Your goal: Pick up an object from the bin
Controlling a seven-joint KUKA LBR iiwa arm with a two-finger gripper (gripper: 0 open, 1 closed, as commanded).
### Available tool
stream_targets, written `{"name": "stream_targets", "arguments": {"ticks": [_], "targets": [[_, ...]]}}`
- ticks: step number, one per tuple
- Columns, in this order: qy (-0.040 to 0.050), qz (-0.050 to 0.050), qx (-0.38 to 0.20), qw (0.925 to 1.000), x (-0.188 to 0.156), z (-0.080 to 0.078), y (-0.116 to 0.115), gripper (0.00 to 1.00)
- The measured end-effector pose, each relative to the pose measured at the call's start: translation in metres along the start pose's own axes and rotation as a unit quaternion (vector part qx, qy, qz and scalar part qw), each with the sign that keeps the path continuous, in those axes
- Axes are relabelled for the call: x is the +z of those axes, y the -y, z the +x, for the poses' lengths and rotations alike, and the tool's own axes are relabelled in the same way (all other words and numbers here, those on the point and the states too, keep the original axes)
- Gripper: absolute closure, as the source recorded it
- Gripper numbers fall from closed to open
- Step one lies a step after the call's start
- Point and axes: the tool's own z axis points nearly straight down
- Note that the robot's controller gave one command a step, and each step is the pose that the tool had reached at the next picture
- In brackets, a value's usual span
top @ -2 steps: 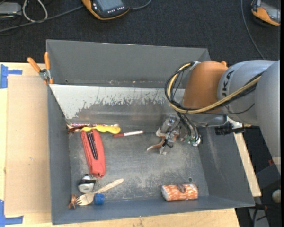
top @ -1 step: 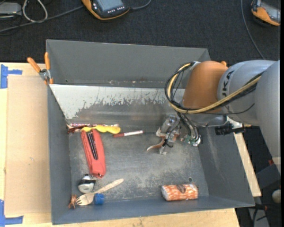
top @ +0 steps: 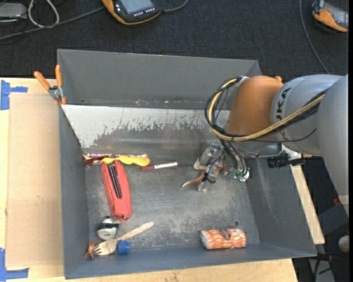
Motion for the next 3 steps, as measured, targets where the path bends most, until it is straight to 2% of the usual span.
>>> {"name": "stream_targets", "arguments": {"ticks": [1, 2, 3], "targets": [[-0.0005, 0.000, 0.000, 1.0000, 0.0004, 0.0004, 0.0002, 0.00], [0.0002, 0.000, 0.000, 1.0000, -0.0003, -0.0001, 0.0003, 1.00], [0.0002, 0.000, 0.000, 1.0000, -0.0003, -0.0002, 0.0002, 1.00]]}}
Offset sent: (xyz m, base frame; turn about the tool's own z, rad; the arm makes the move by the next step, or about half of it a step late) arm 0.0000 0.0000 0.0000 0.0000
